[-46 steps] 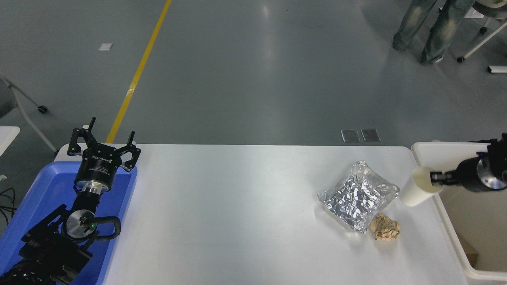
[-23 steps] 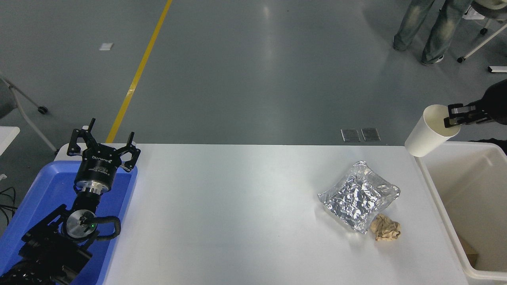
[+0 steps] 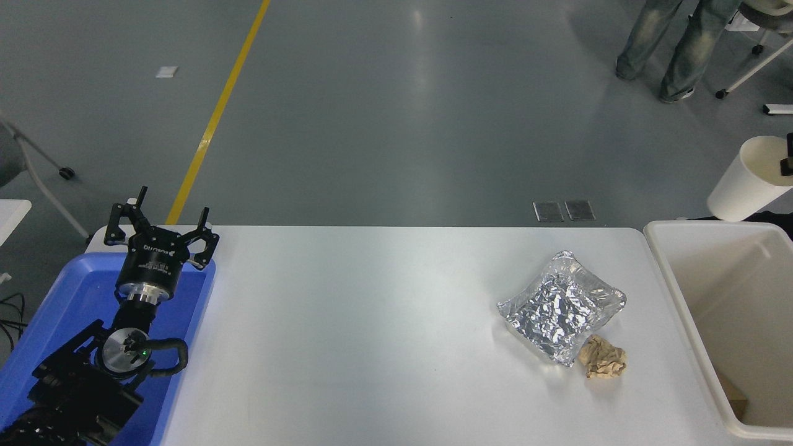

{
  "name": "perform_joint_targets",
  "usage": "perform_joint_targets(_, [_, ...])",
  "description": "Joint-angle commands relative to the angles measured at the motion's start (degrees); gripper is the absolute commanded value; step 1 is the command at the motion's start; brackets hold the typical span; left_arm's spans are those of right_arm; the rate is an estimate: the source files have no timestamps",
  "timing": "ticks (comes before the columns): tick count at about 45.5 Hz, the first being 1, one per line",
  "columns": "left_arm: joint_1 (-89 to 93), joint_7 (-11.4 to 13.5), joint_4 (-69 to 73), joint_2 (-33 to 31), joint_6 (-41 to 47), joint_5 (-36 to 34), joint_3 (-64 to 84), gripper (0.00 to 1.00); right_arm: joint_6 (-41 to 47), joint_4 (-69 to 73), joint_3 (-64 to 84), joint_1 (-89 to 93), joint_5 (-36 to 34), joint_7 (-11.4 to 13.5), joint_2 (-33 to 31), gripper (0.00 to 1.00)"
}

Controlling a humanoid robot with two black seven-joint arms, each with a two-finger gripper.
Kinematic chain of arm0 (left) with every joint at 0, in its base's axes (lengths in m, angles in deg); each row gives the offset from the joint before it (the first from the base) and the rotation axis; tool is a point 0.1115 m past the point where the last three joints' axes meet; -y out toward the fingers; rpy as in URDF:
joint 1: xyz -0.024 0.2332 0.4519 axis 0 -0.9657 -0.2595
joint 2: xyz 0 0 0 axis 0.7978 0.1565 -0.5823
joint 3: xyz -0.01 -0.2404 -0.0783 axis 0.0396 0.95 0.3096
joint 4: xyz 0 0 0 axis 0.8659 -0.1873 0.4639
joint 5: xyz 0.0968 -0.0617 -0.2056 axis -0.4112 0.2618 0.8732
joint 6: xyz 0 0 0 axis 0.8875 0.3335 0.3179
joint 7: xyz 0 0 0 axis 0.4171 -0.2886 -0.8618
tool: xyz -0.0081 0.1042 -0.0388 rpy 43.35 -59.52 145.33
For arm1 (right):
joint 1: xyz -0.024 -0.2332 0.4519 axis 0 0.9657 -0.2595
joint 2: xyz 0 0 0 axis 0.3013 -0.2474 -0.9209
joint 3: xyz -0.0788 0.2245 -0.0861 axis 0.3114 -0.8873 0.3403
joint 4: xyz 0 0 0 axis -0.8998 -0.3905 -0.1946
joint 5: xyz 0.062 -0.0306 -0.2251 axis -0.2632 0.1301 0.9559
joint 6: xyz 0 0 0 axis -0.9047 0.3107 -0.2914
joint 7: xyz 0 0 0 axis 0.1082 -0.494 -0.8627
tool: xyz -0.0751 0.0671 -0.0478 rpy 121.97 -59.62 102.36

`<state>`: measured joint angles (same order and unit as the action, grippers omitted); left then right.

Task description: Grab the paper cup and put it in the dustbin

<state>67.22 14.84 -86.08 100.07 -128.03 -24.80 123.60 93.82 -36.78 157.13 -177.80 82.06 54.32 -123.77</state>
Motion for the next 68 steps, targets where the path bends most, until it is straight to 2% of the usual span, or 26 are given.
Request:
perform_joint_targets(1, [0.0, 0.0, 0.0, 0.0, 0.0, 0.0, 0.0, 1.0, -8.7, -14.2, -16.6, 28.8, -0.6, -0.1, -3.7, 0.0])
perform_joint_targets(9, [0.0, 0.0, 0.0, 0.0, 0.1, 0.0, 0.0, 1.0, -11.6, -19.7, -32.8, 46.3, -1.0, 0.7, 1.2, 0.0])
perform_joint_targets(16, [0.0, 0.0, 0.0, 0.0, 0.1, 0.0, 0.0, 1.0, -14.0, -23.5, -40.9, 55.2, -1.1, 1.6, 5.9, 0.0])
perform_joint_targets(31, [0.0, 0.0, 0.0, 0.0, 0.1, 0.0, 0.0, 1.0, -18.4, -28.8, -47.2, 65.0, -3.3, 5.5, 16.0, 0.0])
perform_joint_targets(48, [0.1, 0.0, 0.0, 0.0, 0.1, 0.0, 0.0, 1.0, -21.9, -28.3, -47.5, 65.3, -3.5, 5.5, 17.4, 0.0])
perform_joint_targets(51, [0.1, 0.0, 0.0, 0.0, 0.1, 0.0, 0.0, 1.0, -22.1, -27.8, -47.7, 64.6, -3.6, 5.4, 17.4, 0.21])
perform_joint_targets(54, [0.1, 0.0, 0.0, 0.0, 0.0, 0.0, 0.0, 1.0, -22.1, -26.0, -47.9, 63.2, -3.6, 5.4, 17.2, 0.23])
perform_joint_targets(55, [0.1, 0.0, 0.0, 0.0, 0.0, -0.1, 0.0, 1.0, -22.1, -25.3, -48.1, 62.5, -3.6, 5.4, 16.9, 0.28])
perform_joint_targets(57, [0.1, -0.1, 0.0, 0.0, 0.0, -0.1, 0.0, 1.0, -22.1, -24.0, -48.3, 61.2, -3.6, 5.3, 16.4, 0.5])
perform_joint_targets(64, [0.2, -0.1, 0.0, 0.0, 0.0, -0.1, 0.0, 1.0, -22.0, -16.6, -47.9, 54.7, -3.6, 5.1, 10.1, 0.82])
perform_joint_targets(66, [0.2, -0.1, 0.0, 0.0, 0.0, -0.1, 0.0, 1.0, -22.0, -14.2, -47.5, 52.2, -3.5, 5.2, 8.2, 1.0])
perform_joint_targets(68, [0.2, -0.1, 0.0, 0.0, 0.0, -0.1, 0.0, 1.0, -21.9, -11.8, -47.1, 49.3, -3.5, 5.2, 6.8, 1.0])
